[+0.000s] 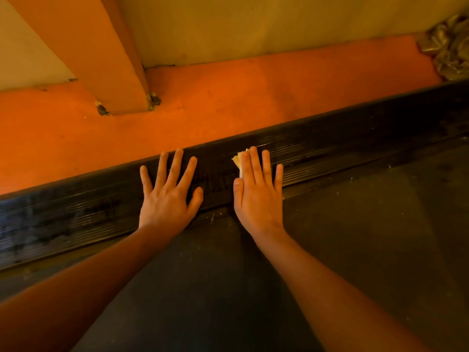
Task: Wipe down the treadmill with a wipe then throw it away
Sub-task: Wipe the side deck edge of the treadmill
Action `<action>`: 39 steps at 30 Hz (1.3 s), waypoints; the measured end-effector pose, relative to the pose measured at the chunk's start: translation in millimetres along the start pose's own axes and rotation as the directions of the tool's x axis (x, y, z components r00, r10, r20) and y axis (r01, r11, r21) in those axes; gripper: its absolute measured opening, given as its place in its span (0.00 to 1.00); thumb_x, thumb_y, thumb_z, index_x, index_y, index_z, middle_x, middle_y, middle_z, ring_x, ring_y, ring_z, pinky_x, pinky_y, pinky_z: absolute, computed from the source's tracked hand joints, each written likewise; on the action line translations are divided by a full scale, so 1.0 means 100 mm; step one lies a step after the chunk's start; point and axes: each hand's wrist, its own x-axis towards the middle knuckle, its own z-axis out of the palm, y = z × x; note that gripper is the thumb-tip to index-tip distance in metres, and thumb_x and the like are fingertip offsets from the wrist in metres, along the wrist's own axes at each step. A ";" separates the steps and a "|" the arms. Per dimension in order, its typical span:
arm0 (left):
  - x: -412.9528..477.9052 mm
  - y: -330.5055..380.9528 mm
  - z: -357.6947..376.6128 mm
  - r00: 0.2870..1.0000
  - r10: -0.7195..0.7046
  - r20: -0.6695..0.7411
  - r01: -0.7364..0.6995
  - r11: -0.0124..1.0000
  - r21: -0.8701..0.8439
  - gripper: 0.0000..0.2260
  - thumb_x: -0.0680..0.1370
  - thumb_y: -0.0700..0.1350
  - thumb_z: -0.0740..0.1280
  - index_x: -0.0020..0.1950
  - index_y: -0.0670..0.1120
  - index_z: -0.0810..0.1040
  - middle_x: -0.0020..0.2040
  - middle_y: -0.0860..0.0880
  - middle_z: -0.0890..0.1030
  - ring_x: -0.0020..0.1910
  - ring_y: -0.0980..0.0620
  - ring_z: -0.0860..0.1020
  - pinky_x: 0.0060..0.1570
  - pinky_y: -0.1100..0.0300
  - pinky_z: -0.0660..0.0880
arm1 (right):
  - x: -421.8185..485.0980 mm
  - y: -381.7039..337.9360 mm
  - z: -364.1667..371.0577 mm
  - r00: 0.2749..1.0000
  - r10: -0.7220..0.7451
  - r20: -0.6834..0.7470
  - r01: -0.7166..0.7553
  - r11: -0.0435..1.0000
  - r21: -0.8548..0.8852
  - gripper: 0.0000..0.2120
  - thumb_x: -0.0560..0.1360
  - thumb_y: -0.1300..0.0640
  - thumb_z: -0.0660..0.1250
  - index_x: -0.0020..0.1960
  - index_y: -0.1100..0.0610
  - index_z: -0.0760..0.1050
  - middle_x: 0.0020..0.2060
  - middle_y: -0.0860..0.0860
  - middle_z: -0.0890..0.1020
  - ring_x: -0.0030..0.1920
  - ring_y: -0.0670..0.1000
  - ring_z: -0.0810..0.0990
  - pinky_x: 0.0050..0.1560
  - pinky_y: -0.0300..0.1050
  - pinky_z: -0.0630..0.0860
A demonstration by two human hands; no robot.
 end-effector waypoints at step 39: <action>0.02 0.04 0.09 0.993 0.028 -0.117 -0.026 1.000 0.017 0.32 0.81 0.60 0.50 0.84 0.49 0.55 0.84 0.43 0.51 0.83 0.39 0.45 0.74 0.25 0.47 | 0.25 0.59 -0.40 0.947 -0.200 0.250 0.223 0.972 -0.068 0.29 0.87 0.42 0.41 0.84 0.51 0.38 0.83 0.49 0.38 0.81 0.51 0.33 0.80 0.57 0.35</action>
